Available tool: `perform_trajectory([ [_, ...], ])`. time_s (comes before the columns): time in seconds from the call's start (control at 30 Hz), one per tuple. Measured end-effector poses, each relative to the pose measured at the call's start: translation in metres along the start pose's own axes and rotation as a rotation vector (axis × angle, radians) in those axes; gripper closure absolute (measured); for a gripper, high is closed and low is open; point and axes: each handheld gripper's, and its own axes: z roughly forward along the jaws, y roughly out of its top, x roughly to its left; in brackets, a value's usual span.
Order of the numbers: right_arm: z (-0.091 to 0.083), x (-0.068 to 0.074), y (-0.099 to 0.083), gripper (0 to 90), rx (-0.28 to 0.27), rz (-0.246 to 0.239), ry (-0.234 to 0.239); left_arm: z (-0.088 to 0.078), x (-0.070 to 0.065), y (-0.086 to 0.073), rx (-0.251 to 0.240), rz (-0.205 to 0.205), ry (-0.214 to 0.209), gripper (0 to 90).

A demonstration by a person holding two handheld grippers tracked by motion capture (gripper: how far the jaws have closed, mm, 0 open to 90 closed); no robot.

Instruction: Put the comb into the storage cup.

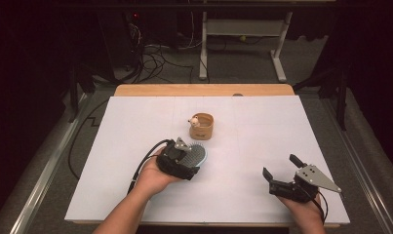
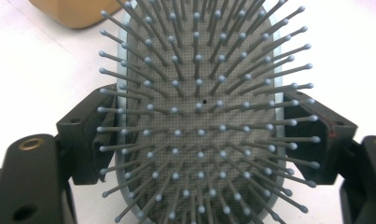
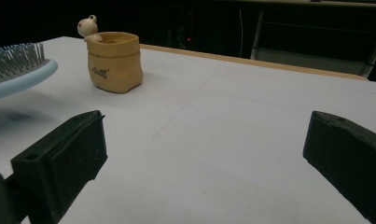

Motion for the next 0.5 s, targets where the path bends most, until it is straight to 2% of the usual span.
perform_trajectory([
  [0.17, 0.0, 0.0, 0.0, 0.0, -0.005, 0.003, -0.002, -0.006, 0.001, 0.002, -0.036, -0.003, -0.013, 21.0],
  [0.23, -0.001, 0.0, 0.001, 0.0, -0.009, -0.001, -0.004, -0.01, 0.002, 0.004, -0.047, -0.013, -0.036, 20.9],
  [0.43, -0.001, 0.0, 0.001, 0.0, -0.013, -0.002, 0.001, -0.026, 0.004, 0.008, -0.137, -0.03, -0.073, 20.9],
  [0.5, -0.001, 0.001, 0.003, 0.0, -0.02, -0.016, 0.007, -0.031, 0.005, 0.01, -0.171, -0.039, -0.082, 20.9],
])
